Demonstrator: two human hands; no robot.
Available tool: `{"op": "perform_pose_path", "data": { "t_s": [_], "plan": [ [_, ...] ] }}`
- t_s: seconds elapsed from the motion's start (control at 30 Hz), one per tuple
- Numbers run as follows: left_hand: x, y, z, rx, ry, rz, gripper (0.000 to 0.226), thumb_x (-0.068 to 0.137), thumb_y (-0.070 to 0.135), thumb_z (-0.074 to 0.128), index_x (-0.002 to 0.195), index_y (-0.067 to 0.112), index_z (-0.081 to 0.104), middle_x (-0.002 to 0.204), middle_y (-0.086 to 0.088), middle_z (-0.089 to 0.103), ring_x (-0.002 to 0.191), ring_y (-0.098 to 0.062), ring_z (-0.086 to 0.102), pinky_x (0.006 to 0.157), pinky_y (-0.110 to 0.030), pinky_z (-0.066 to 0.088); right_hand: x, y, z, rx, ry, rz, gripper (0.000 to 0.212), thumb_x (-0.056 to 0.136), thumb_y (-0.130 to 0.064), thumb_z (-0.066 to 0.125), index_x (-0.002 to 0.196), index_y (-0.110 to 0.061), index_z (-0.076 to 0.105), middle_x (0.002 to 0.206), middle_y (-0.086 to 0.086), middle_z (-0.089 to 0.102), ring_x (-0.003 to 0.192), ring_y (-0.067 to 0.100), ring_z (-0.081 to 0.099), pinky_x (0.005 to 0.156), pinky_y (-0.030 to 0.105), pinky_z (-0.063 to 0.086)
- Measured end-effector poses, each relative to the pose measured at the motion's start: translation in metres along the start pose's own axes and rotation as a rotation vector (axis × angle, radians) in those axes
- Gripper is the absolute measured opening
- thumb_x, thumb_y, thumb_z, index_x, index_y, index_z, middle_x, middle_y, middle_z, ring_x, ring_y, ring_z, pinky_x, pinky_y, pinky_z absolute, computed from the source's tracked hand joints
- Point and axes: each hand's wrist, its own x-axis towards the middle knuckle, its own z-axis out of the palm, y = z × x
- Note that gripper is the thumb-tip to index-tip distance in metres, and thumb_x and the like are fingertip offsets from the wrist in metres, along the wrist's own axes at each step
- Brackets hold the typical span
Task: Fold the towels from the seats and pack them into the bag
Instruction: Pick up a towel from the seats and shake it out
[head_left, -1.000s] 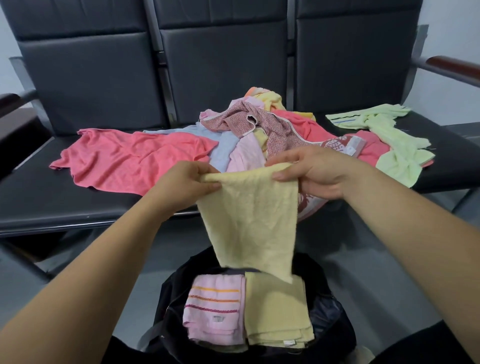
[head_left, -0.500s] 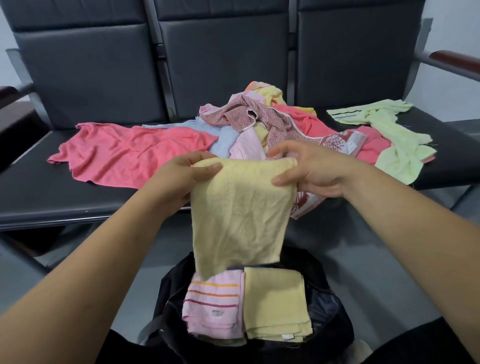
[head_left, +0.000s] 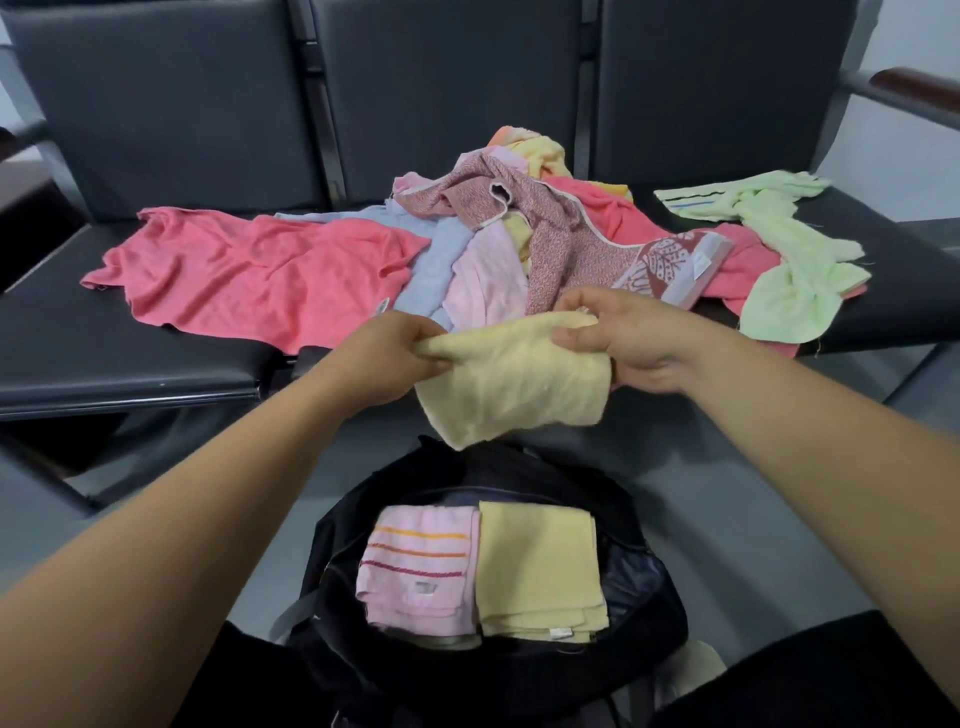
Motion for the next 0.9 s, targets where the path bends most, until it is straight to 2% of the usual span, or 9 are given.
{"op": "perform_pose_path", "data": {
  "t_s": [0.2, 0.3, 0.37, 0.43, 0.53, 0.63, 0.77, 0.83, 0.9],
  "plan": [
    [0.002, -0.006, 0.028, -0.444, -0.043, -0.165, 0.009, 0.096, 0.014, 0.066, 0.103, 0.018, 0.069, 0.092, -0.005, 0.067, 0.082, -0.017, 0.067, 0.083, -0.038, 0.062, 0.016, 0.041, -0.002, 0.495, 0.037, 0.141, 0.005, 0.1, -0.014, 0.059, 0.097, -0.012, 0.062, 0.087, 0.011, 0.069, 0.071, 0.022, 0.072, 0.06, 0.036, 0.061],
    [-0.003, -0.012, 0.053, -0.569, 0.034, -0.242, 0.016, 0.092, 0.018, 0.071, 0.106, 0.025, 0.068, 0.092, -0.007, 0.065, 0.075, -0.02, 0.063, 0.071, -0.034, 0.059, 0.007, 0.06, 0.0, 0.472, -0.05, 0.146, 0.024, 0.091, -0.015, 0.065, 0.111, -0.002, 0.063, 0.099, 0.016, 0.069, 0.084, 0.025, 0.072, 0.072, 0.037, 0.063],
    [-0.011, -0.019, 0.072, -0.661, 0.034, -0.292, 0.013, 0.086, 0.026, 0.073, 0.1, 0.027, 0.072, 0.089, -0.007, 0.066, 0.077, -0.021, 0.061, 0.071, -0.034, 0.052, -0.002, 0.076, 0.003, 0.375, -0.064, 0.148, 0.033, 0.087, 0.004, 0.065, 0.119, -0.001, 0.061, 0.103, 0.018, 0.069, 0.09, 0.027, 0.071, 0.079, 0.037, 0.062],
    [-0.022, -0.03, 0.092, -0.752, -0.107, -0.296, 0.02, 0.08, 0.019, 0.081, 0.099, 0.019, 0.075, 0.092, -0.006, 0.071, 0.083, -0.018, 0.065, 0.076, -0.03, 0.053, -0.012, 0.099, 0.007, 0.244, -0.022, 0.219, 0.045, 0.082, 0.023, 0.062, 0.115, -0.007, 0.062, 0.102, 0.017, 0.067, 0.092, 0.027, 0.069, 0.08, 0.036, 0.061],
    [-0.039, -0.046, 0.119, -0.452, -0.291, -0.275, 0.035, 0.076, 0.008, 0.086, 0.106, 0.019, 0.073, 0.097, 0.001, 0.069, 0.083, -0.012, 0.066, 0.071, -0.015, 0.051, -0.023, 0.138, 0.013, -0.091, 0.114, 0.327, 0.042, 0.076, 0.018, 0.074, 0.105, -0.011, 0.066, 0.095, 0.012, 0.062, 0.083, 0.022, 0.062, 0.076, 0.037, 0.057],
    [-0.051, -0.056, 0.141, -0.084, -0.374, -0.21, 0.038, 0.081, 0.02, 0.083, 0.116, 0.022, 0.07, 0.093, 0.01, 0.064, 0.077, -0.005, 0.058, 0.061, -0.008, 0.041, -0.031, 0.162, 0.012, -0.434, 0.15, 0.367, 0.04, 0.074, -0.005, 0.088, 0.109, -0.012, 0.069, 0.092, 0.004, 0.061, 0.074, 0.014, 0.056, 0.057, 0.022, 0.046],
    [-0.052, -0.06, 0.164, -0.001, -0.399, -0.157, 0.03, 0.087, 0.031, 0.077, 0.112, 0.016, 0.072, 0.1, 0.003, 0.064, 0.091, -0.013, 0.059, 0.079, -0.024, 0.042, -0.025, 0.175, -0.001, -0.645, 0.005, 0.348, 0.024, 0.079, -0.023, 0.087, 0.096, -0.02, 0.069, 0.078, 0.001, 0.061, 0.07, 0.016, 0.054, 0.057, 0.022, 0.042],
    [-0.044, -0.064, 0.167, -0.011, -0.416, -0.144, 0.018, 0.089, 0.031, 0.075, 0.089, 0.013, 0.071, 0.091, 0.001, 0.056, 0.083, -0.016, 0.054, 0.076, -0.029, 0.042, -0.014, 0.183, -0.008, -0.681, 0.036, 0.319, 0.016, 0.083, -0.027, 0.084, 0.084, -0.023, 0.068, 0.076, -0.003, 0.06, 0.069, 0.012, 0.053, 0.058, 0.022, 0.04],
    [-0.033, -0.07, 0.169, 0.001, -0.503, -0.176, 0.022, 0.092, 0.033, 0.072, 0.089, 0.012, 0.066, 0.098, 0.001, 0.05, 0.091, -0.02, 0.054, 0.082, -0.031, 0.045, -0.001, 0.197, -0.013, -0.639, 0.109, 0.319, 0.015, 0.086, -0.028, 0.081, 0.085, -0.023, 0.066, 0.083, -0.004, 0.062, 0.074, 0.009, 0.055, 0.061, 0.021, 0.041]
  ]
}}
